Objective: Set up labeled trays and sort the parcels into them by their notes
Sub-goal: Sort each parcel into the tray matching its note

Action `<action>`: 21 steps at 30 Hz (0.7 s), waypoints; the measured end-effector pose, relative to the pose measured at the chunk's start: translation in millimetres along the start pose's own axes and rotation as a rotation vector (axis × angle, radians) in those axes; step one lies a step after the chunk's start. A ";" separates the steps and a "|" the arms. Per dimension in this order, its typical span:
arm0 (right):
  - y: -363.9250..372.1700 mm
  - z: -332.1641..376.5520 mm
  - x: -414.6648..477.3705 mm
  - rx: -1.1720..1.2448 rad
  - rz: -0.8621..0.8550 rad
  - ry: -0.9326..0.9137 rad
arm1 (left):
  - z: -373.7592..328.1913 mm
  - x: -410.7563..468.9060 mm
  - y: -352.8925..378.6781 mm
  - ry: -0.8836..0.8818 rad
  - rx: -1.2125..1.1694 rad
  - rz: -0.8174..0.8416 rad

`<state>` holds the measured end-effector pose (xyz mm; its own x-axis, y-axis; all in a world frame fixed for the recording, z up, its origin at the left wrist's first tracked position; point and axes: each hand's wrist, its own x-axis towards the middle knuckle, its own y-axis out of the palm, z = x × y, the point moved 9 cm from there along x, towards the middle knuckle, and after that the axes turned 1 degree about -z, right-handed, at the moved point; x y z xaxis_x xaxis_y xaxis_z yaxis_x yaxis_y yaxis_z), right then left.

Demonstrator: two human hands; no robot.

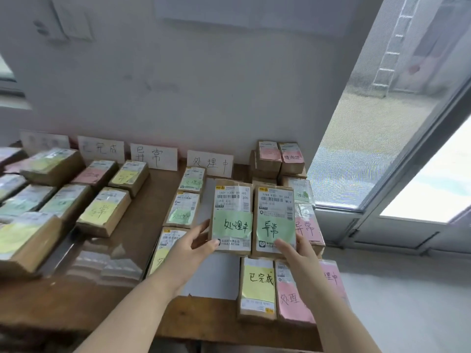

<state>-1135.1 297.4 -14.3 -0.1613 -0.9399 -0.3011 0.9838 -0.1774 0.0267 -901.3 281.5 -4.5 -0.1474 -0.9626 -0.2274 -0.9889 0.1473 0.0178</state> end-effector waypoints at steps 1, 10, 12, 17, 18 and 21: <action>-3.2 -1.5 -3.4 0.005 0.003 0.004 | 3.3 -6.1 1.1 -0.020 -0.013 -0.012; -5.8 -26.0 -17.6 0.016 0.005 0.024 | 48.8 -42.7 -5.3 -0.160 -0.196 -0.134; 0.1 -24.7 -17.2 0.023 0.011 0.019 | 54.0 -42.2 -12.8 -0.174 -0.193 -0.151; 15.5 -13.2 -0.6 0.017 0.020 0.006 | 63.8 -15.9 -42.0 -0.200 -0.216 -0.221; 18.1 -11.4 5.0 0.013 0.012 0.003 | 66.1 -6.6 -46.9 -0.208 -0.222 -0.217; 26.6 -5.7 20.2 0.001 -0.022 0.009 | 63.7 21.8 -52.7 -0.232 -0.243 -0.176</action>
<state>-1111.7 275.4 -25.1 -0.1824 -0.9331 -0.3099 0.9799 -0.1983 0.0205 -851.3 267.2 -72.4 0.0048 -0.8872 -0.4613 -0.9780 -0.1004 0.1829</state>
